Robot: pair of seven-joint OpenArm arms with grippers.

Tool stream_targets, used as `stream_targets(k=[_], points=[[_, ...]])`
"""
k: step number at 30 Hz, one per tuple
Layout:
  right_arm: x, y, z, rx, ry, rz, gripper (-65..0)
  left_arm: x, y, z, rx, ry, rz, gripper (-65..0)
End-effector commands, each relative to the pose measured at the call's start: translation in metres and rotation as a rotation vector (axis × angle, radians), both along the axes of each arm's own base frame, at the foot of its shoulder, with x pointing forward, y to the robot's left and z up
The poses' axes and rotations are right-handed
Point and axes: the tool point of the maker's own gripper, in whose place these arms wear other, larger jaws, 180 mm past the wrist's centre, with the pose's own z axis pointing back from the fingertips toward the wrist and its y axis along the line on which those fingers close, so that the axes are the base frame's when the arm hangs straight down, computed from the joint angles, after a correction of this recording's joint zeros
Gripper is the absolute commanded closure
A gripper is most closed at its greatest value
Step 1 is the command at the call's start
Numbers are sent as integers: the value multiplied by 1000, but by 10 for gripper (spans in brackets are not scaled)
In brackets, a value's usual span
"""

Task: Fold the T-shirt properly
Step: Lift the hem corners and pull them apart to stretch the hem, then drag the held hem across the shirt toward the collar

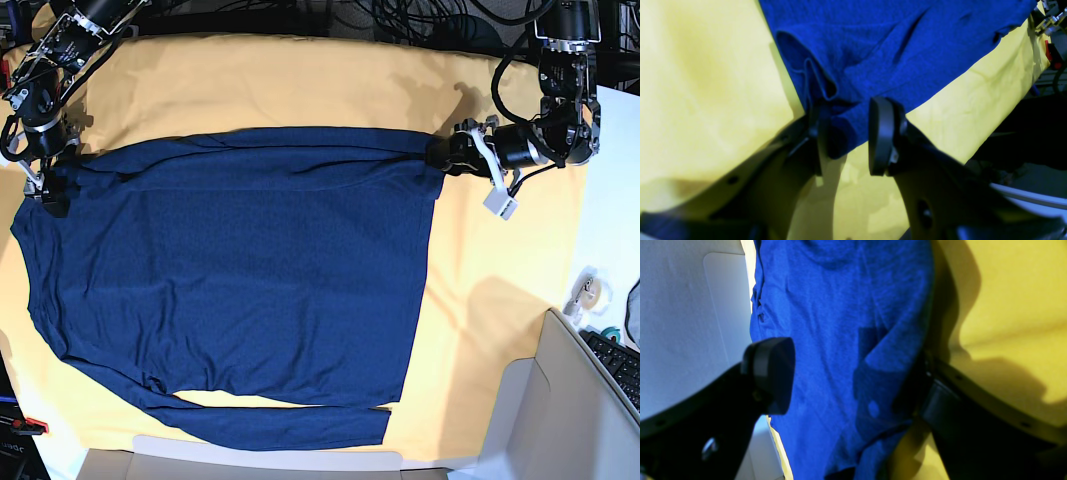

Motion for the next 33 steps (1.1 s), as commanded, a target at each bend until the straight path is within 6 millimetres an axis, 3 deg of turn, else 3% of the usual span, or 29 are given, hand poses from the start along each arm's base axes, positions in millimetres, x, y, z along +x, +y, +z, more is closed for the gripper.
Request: stream_targets(k=[1, 6, 8, 12, 14, 19, 30, 33], points=[[-3, 1, -2, 7, 24, 10, -453, 11, 5, 12, -8, -46, 13, -190], [-2, 3, -3, 4, 24, 19, -425, 19, 24, 21, 1, -75, 74, -191], [-2, 3, -3, 6, 25, 19, -347, 21, 27, 22, 3, -82, 86, -191], [-2, 3, -4, 6, 26, 19, -121, 18, 29, 18, 1, -63, 95, -191], [-2, 3, -4, 6, 25, 16, -70, 11, 33, 7, 3, -18, 102, -192], [-3, 3, -4, 4, 28, 16, -60, -5, 38, -18, -6, 98, 109, -215], [-3, 9, -8, 20, 30, 15, -59, -14, 21, -24, -33, 145, 78, -229], [-3, 9, -8, 20, 30, 15, -59, -6, 14, -20, -45, 134, 65, -230]])
